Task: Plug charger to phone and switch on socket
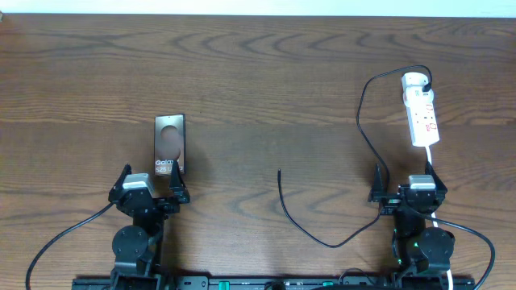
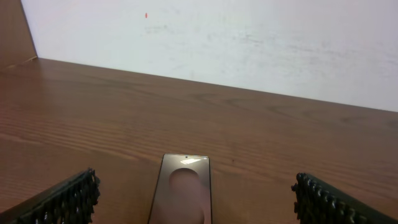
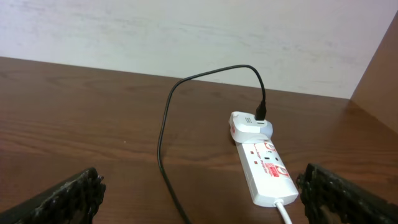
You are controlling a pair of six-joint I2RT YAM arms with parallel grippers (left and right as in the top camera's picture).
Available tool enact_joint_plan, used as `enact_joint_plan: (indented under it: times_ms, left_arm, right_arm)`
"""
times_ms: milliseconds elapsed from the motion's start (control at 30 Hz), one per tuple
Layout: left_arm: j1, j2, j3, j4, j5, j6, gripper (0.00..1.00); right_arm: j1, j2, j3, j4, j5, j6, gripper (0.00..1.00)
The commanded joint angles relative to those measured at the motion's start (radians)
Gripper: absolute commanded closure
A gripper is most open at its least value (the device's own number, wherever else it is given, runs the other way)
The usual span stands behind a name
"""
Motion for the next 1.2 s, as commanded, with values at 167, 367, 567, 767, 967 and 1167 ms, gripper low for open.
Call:
enact_joint_plan:
  times_ms: [167, 367, 567, 767, 967, 1167]
  left_arm:
    - [0.004, 0.000, -0.018, -0.040, -0.020, 0.005, 0.02]
    - [0.004, 0.000, -0.018, -0.040, -0.020, 0.005, 0.02]
    - [0.004, 0.000, -0.013, -0.034, -0.008, -0.011, 0.02]
    - [0.004, 0.046, 0.085, -0.056, 0.022, -0.029, 0.02]
    - [0.004, 0.357, 0.401, -0.161, 0.021, -0.028, 0.02]
    - [0.004, 0.846, 0.868, -0.413, 0.060, -0.017, 0.02]
  right_arm:
    - [-0.007, -0.005, 0.000, -0.004, 0.011, 0.011, 0.01]
    - [-0.007, -0.005, 0.000, -0.004, 0.011, 0.011, 0.01]
    - [-0.007, -0.005, 0.000, -0.004, 0.011, 0.011, 0.01]
    - [-0.007, -0.005, 0.000, -0.004, 0.011, 0.011, 0.01]
    - [-0.007, -0.005, 0.000, -0.004, 0.011, 0.011, 0.01]
    - [-0.007, -0.005, 0.000, -0.004, 0.011, 0.011, 0.01]
